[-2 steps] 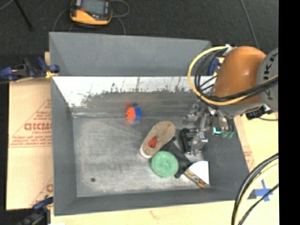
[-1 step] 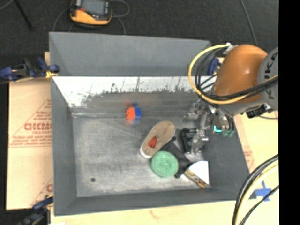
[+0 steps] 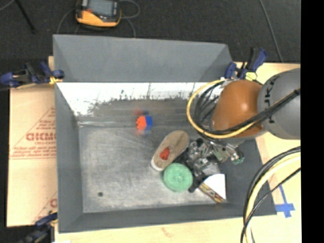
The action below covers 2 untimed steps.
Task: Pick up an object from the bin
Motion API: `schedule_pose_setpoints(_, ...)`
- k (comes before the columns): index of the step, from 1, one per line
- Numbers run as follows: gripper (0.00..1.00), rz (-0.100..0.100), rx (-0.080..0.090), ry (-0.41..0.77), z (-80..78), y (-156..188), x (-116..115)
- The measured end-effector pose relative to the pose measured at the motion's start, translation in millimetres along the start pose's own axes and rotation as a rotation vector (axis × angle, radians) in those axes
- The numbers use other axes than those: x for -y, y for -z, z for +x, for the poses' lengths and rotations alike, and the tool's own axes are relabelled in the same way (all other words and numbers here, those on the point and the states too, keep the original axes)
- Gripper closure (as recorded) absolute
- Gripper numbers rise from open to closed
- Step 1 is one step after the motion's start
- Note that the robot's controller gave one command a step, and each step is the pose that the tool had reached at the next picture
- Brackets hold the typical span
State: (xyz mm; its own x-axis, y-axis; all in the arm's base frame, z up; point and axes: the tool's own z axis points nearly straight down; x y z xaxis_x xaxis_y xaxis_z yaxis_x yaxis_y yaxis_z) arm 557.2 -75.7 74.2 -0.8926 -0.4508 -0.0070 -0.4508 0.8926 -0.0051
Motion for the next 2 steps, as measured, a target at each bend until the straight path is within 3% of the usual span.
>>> schedule_pose_setpoints(1,0.00,0.000,-0.001,0.001,0.8,-1.3,0.0)
schedule_pose_setpoints(2,1.00,0.001,-0.001,0.002,0.6,-0.2,0.3)
